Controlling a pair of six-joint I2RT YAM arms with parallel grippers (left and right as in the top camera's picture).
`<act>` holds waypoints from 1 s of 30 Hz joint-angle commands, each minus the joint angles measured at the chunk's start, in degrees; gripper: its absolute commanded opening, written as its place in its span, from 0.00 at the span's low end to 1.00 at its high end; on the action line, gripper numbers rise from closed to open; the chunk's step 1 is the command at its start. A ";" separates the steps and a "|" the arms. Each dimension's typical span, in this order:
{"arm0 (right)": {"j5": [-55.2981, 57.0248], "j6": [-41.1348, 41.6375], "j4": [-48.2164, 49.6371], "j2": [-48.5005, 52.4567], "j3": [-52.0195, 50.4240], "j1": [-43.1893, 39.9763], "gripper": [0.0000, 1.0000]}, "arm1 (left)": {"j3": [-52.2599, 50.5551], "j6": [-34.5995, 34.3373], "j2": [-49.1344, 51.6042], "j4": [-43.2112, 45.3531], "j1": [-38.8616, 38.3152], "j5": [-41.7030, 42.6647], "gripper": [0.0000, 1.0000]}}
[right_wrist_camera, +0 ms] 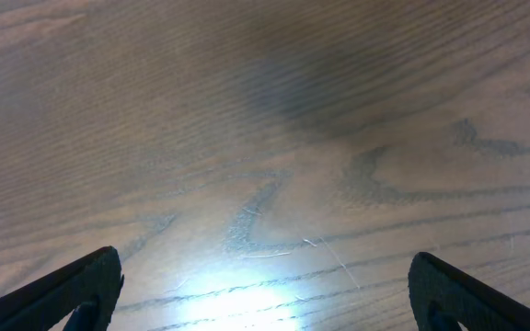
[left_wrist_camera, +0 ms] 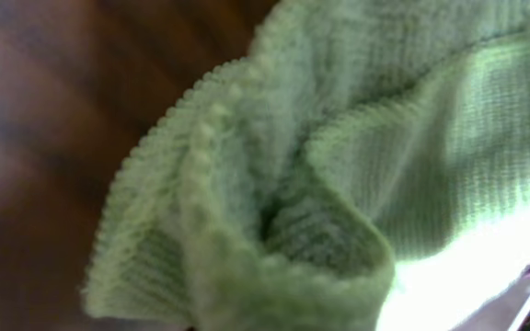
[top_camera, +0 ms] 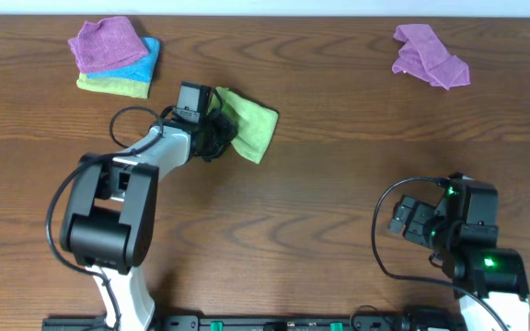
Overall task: Fold the cloth
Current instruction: 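Grasp the folded green square with the left gripper and lift it, then carry the green square to the top-left cloth stack and lower it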
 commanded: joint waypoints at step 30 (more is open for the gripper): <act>0.59 0.76 0.11 0.02 -0.33 -0.46 0.99 | 41.33 21.84 3.08 -15.26 19.65 -12.28 0.06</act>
